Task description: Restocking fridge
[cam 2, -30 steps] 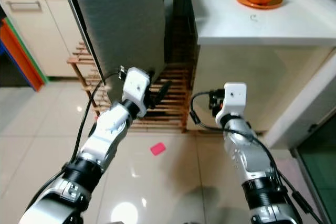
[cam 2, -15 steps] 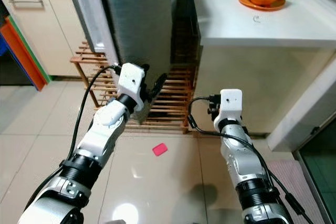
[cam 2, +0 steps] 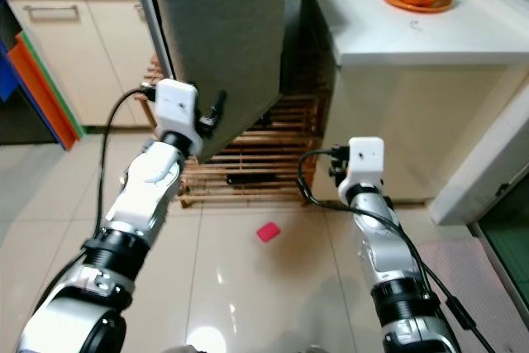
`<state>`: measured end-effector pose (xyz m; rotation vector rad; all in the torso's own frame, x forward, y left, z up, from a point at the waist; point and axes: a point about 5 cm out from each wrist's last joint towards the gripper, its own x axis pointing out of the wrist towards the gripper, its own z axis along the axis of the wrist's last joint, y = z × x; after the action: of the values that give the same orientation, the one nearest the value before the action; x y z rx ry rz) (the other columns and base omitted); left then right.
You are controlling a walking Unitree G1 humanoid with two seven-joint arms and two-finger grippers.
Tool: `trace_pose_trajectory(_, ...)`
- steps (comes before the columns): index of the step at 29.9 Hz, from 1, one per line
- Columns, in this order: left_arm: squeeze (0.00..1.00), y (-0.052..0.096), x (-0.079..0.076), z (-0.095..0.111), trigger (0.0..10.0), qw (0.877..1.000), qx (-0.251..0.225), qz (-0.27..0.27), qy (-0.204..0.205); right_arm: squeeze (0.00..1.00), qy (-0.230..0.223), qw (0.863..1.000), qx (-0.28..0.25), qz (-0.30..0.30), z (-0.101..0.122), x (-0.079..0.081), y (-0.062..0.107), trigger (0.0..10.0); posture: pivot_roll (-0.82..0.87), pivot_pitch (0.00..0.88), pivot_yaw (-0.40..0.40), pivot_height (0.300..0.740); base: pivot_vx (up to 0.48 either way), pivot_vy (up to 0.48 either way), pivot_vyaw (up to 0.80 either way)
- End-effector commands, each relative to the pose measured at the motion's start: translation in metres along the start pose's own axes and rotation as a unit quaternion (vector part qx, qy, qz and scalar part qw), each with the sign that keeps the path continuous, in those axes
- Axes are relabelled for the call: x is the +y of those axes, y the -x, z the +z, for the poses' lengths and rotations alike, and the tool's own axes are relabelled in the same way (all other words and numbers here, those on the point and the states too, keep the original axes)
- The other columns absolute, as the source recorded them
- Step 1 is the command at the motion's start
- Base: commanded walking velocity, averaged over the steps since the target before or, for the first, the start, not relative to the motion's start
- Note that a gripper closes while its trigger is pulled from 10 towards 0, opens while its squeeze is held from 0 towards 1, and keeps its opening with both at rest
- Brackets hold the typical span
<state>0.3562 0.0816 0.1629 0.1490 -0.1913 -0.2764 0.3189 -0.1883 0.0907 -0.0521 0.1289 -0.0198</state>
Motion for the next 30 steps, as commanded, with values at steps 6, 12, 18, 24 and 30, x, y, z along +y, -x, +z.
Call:
trace_pose_trajectory(6,0.0,0.001,-0.01,-0.002,10.0,1.0,0.002,-0.023,-0.014,0.0,0.013,0.999,-0.02,0.023,0.008,0.012,-0.003,10.0,-0.1,0.0,0.015,0.74,0.0,0.0,0.35)
trace_pose_trajectory(12,0.0,0.002,-0.013,0.0,10.0,0.999,-0.006,-0.035,-0.004,0.0,0.012,0.999,-0.025,0.019,0.009,0.013,-0.004,10.0,-0.09,0.0,0.014,0.74,0.277,0.0,0.42)
trace_pose_trajectory(18,0.0,0.002,-0.012,-0.001,10.0,0.999,-0.003,-0.03,-0.017,0.0,0.016,0.999,-0.024,0.026,0.009,0.017,-0.005,10.0,-0.09,0.0,0.014,0.74,0.48,0.0,0.0)
trace_pose_trajectory(24,0.0,0.002,-0.01,-0.001,10.0,0.999,-0.004,-0.039,-0.024,0.0,0.021,0.998,-0.043,0.031,0.017,0.022,-0.004,10.0,-0.09,0.0,0.01,0.74,0.48,0.0,0.0)
trace_pose_trajectory(30,0.0,0.001,-0.01,-0.001,10.0,0.999,-0.003,-0.042,-0.02,0.0,0.027,0.998,-0.046,0.036,0.017,0.024,-0.004,10.0,-0.09,0.0,0.011,0.74,0.48,0.0,0.0)
